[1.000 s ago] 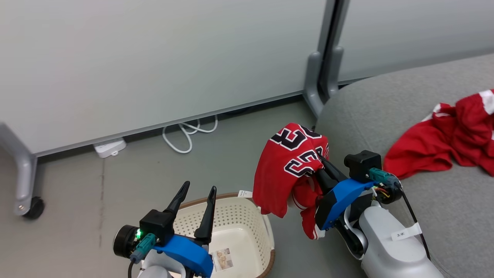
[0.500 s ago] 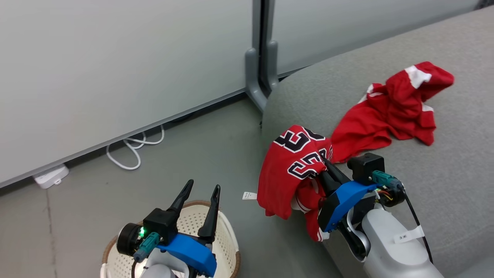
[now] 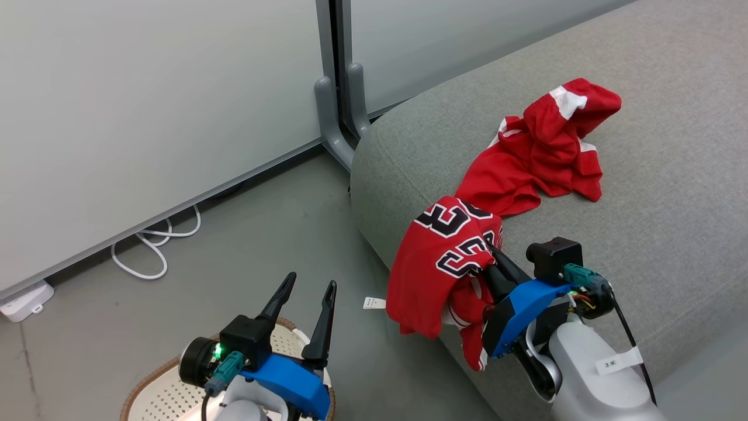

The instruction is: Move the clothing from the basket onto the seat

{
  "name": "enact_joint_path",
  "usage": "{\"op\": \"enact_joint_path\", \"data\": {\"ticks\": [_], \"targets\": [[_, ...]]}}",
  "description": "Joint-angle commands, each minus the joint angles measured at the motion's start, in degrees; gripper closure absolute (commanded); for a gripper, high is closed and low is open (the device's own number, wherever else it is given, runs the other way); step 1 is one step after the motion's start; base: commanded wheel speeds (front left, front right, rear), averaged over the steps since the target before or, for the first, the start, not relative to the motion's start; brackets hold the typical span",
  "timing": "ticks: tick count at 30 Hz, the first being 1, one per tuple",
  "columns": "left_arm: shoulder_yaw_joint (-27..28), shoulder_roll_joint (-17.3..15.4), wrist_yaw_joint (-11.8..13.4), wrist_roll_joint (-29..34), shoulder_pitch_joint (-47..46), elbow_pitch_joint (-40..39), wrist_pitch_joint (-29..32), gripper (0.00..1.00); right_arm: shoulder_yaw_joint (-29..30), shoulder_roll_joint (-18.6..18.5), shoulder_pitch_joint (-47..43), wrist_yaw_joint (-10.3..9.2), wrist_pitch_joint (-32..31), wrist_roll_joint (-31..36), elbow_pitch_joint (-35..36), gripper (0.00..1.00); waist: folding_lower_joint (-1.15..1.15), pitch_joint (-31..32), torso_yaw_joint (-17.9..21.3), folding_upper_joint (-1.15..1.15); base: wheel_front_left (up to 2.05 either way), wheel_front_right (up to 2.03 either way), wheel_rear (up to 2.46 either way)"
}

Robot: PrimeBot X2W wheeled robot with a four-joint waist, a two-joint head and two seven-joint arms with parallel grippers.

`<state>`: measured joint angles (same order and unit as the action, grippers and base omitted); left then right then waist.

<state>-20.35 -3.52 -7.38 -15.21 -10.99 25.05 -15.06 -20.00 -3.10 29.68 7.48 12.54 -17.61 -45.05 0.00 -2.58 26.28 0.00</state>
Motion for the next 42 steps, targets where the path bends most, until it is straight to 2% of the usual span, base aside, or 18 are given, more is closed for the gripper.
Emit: {"op": "enact_joint_path", "data": {"ticks": [1,14,19,21,23,24,31,35,42], "targets": [[0.1,-0.3,-0.1,-0.1,-0.8,0.1,-0.2,0.00,0.0,0.0,-0.5,0.03,-0.1,-0.2,0.5,1.00,0.00,-0.1,0.3,0.00,0.00,0.00,0.00],[-0.2,-0.6,-0.1,0.0,-1.1,0.0,-0.2,0.00,1.6,0.0,1.0,0.02,-1.3,-0.2,0.5,1.00,0.00,-1.2,0.5,0.00,0.00,0.00,0.00],[-0.4,-1.0,-0.2,0.7,-1.6,-0.8,-0.2,0.00,5.7,-2.7,6.6,0.02,-4.5,0.7,-0.4,1.00,0.00,-3.2,-0.1,0.00,0.00,0.00,0.00],[-1.4,-2.0,-0.1,1.2,-3.2,-1.5,-0.2,0.00,10.7,-6.3,12.4,0.02,-6.5,1.7,0.0,1.00,0.00,-6.4,-1.7,0.00,0.00,0.00,0.00],[-1.4,-2.7,-0.1,1.5,-4.3,-2.3,-0.2,0.00,14.0,-7.8,15.5,0.02,-7.4,2.1,0.6,1.00,0.00,-8.7,-2.4,0.00,0.00,0.00,0.00],[-1.7,-4.1,-0.1,2.3,-6.5,-4.5,-0.2,0.00,20.7,-10.8,20.8,0.03,-8.9,2.6,2.2,1.00,0.00,-14.0,-4.0,0.00,0.00,0.00,0.00],[-3.6,-6.9,-0.1,4.0,-12.1,-8.3,-0.2,0.00,33.0,-17.9,27.9,0.02,-10.9,5.5,6.3,1.00,0.00,-24.8,-7.5,0.00,0.00,0.00,0.00],[-5.4,-8.3,-0.1,4.9,-15.6,-10.0,-0.2,0.00,40.5,-19.6,29.2,0.03,-10.2,7.3,7.9,1.00,0.00,-30.5,-9.1,0.00,0.00,0.00,0.00],[-8.3,-10.3,-0.1,4.9,-19.6,-12.1,-0.2,0.00,48.0,-17.8,25.0,0.02,-7.8,8.9,5.8,1.00,0.00,-36.6,-10.8,0.00,0.00,0.00,0.00]]}}
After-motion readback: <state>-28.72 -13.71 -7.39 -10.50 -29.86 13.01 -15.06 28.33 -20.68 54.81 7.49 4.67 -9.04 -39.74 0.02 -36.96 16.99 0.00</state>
